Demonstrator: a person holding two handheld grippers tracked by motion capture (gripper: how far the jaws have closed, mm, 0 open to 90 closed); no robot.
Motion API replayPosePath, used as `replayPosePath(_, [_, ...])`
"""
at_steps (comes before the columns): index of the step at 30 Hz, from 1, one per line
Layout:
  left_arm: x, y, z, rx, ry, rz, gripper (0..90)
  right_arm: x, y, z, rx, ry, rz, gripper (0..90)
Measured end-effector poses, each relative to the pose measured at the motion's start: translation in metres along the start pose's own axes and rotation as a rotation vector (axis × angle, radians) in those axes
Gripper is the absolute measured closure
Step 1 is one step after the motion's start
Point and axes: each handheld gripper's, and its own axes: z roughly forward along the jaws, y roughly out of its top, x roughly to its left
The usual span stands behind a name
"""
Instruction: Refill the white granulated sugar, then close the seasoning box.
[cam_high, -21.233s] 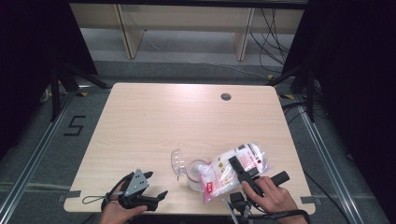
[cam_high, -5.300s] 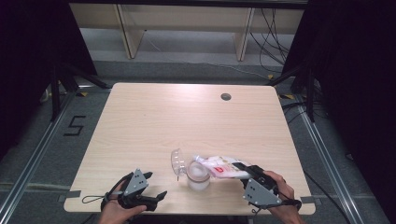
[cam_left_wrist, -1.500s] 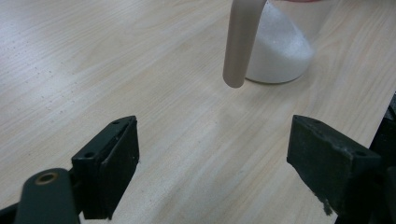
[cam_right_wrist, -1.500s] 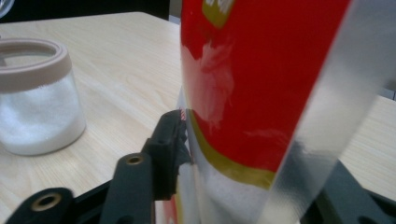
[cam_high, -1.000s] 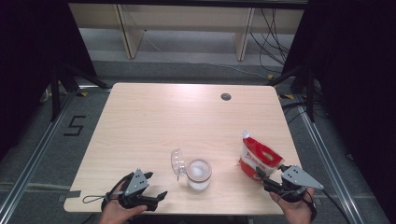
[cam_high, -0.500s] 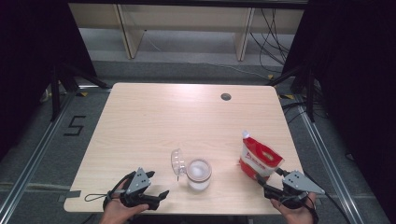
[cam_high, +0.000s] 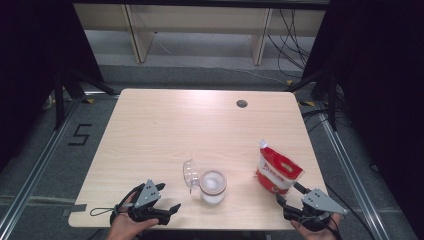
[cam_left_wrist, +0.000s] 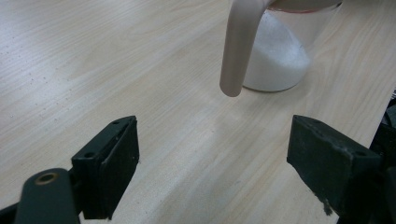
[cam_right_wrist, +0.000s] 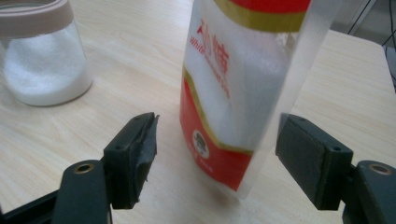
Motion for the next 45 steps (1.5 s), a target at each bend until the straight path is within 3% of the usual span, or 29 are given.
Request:
replayPosePath(1, [0.0,0.0,0.0,-0.003,-0.001,0.0,16.5,0.003,-0.001,-0.002,0.023,-0.005,0.039,30.1])
replayPosePath(5, [0.001,0.001,-0.001,0.003,0.003,0.007,16.6,0.001,-0.003,-0.005,0.025,-0.004,-0.008,30.0])
replayPosePath(7, [0.002,0.002,-0.002,0.008,0.007,0.011,16.6,0.002,-0.004,-0.005,0.025,-0.001,0.007,30.3])
replayPosePath(8, [0.001,0.002,-0.001,-0.017,-0.009,-0.016,16.6,0.002,-0.005,-0.006,0.031,-0.005,0.019,30.4])
replayPosePath(13, [0.004,0.003,-0.004,-0.016,0.002,-0.016,16.8,0.001,-0.006,-0.007,0.039,-0.004,-0.007,30.6])
replayPosePath(14, [0.004,0.004,-0.005,-0.005,-0.002,-0.014,17.3,-0.001,-0.006,-0.007,0.031,-0.021,-0.032,30.6])
replayPosePath(17, [0.004,0.005,-0.005,-0.011,-0.002,-0.015,20.0,0.002,-0.007,-0.009,0.054,-0.017,-0.007,30.8])
replayPosePath(19, [0.004,0.004,-0.006,-0.012,-0.013,-0.01,30.6,0.0,-0.008,-0.01,0.047,-0.022,-0.019,30.8])
replayPosePath(20, [0.004,0.005,-0.007,-0.005,-0.009,0.008,30.6,0.0,-0.008,-0.01,0.047,-0.022,-0.019,30.8])
replayPosePath(21, [0.003,0.005,-0.008,-0.006,-0.024,0.021,35.9,0.001,-0.008,-0.011,0.051,-0.03,0.002,30.8])
replayPosePath(24, [0.002,0.006,-0.013,-0.018,-0.02,0.052,48.1,0.0,-0.008,-0.01,0.042,-0.029,-0.022,30.9])
replayPosePath(26, [0.002,0.006,-0.016,-0.014,-0.021,0.049,55.9,0.002,-0.008,-0.011,0.06,-0.024,-0.002,30.9])
replayPosePath(27, [0.002,0.006,-0.017,-0.032,-0.02,0.059,59.3,0.006,-0.008,-0.013,0.068,-0.026,0.034,31.0])
replayPosePath(28, [0.002,0.006,-0.018,-0.032,-0.026,0.06,62.1,0.004,-0.008,-0.011,0.054,-0.016,-0.004,31.1])
replayPosePath(29, [0.002,0.007,-0.021,-0.048,-0.012,0.068,68.4,0.008,-0.007,-0.012,0.07,-0.024,0.027,31.1])
replayPosePath(30, [0.002,0.007,-0.021,-0.048,-0.012,0.068,71.4,0.008,-0.007,-0.012,0.07,-0.024,0.027,31.1])
replayPosePath(31, [0.002,0.009,-0.023,-0.056,-0.001,0.061,74.7,0.006,-0.007,-0.011,0.062,-0.018,-0.006,31.3])
replayPosePath(34, [0.001,0.01,-0.024,-0.07,0.001,0.052,84.1,0.007,-0.007,-0.01,0.055,-0.003,-0.001,31.7])
replayPosePath(35, [0.002,0.011,-0.025,-0.074,0.005,0.067,84.1,0.005,-0.007,-0.009,0.038,-0.021,-0.04,31.8])
replayPosePath(36, [0.003,0.014,-0.025,-0.08,0.008,0.114,86.5,0.006,-0.007,-0.011,0.054,-0.021,-0.03,31.8])
replayPosePath(38, [0.002,0.016,-0.025,-0.073,0.009,0.12,89.2,0.006,-0.007,-0.011,0.049,-0.021,-0.044,32.0])
replayPosePath(40, [-0.001,0.017,-0.024,-0.07,-0.001,0.1,89.4,0.008,-0.008,-0.011,0.06,0.002,-0.009,32.1])
replayPosePath(42, [-0.004,0.02,-0.023,-0.077,-0.004,0.102,89.4,0.008,-0.008,-0.012,0.064,-0.008,-0.02,32.2])
replayPosePath(43, [-0.002,0.022,-0.024,-0.066,-0.004,0.127,89.5,0.007,-0.008,-0.011,0.057,-0.012,-0.03,32.2])
replayPosePath(45, [-0.004,0.026,-0.023,-0.084,-0.006,0.107,89.5,0.008,-0.008,-0.012,0.057,-0.013,-0.028,32.2])
